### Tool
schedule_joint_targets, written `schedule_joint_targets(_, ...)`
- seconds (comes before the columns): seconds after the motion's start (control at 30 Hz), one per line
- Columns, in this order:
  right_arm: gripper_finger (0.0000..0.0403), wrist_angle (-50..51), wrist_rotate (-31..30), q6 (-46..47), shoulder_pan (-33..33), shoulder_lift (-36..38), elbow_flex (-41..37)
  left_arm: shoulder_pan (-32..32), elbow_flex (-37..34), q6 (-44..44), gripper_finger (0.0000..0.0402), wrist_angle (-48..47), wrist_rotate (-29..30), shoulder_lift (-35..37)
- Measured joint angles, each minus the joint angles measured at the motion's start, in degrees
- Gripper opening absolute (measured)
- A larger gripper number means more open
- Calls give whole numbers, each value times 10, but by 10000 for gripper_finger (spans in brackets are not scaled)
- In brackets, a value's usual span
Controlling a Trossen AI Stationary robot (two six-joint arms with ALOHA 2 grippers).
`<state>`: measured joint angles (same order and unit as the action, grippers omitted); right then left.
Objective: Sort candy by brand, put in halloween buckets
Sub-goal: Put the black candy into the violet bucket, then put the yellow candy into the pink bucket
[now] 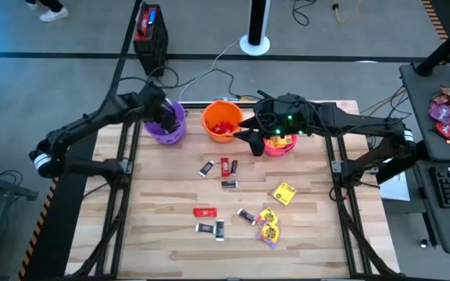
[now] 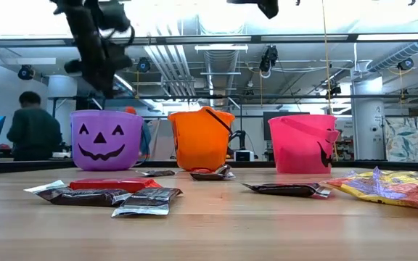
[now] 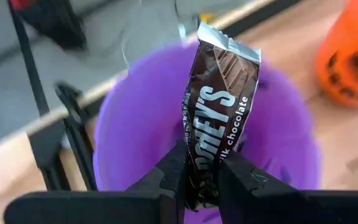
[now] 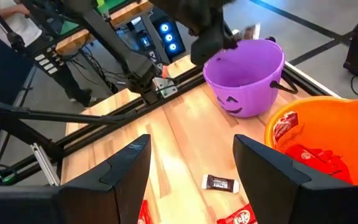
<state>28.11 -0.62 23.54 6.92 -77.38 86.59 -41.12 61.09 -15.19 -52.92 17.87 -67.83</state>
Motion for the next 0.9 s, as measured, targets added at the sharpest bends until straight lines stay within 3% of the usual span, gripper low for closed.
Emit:
schedule_joint_targets(0.17,222,28,0,18,0,0,0,-57,0,27,53,-28,-114,-39)
schedule_joint_targets(0.23,222,50,1,30,0,0,0,-59,-1,37,66,-42,-133,-50)
schedule_joint_targets(0.4,222,138,2,91,0,0,0,-59,0,40,115,-43,-135,-60)
schedule_joint_targets(0.63,221,361,38,222,-12,0,-11,-58,0,34,169,-41,-126,-53)
schedule_joint_targets(0.77,221,457,59,280,-52,0,-59,-38,3,11,178,-27,-125,-31)
schedule_joint_targets(0.9,221,450,60,319,-88,0,-143,9,3,-24,175,49,-134,6)
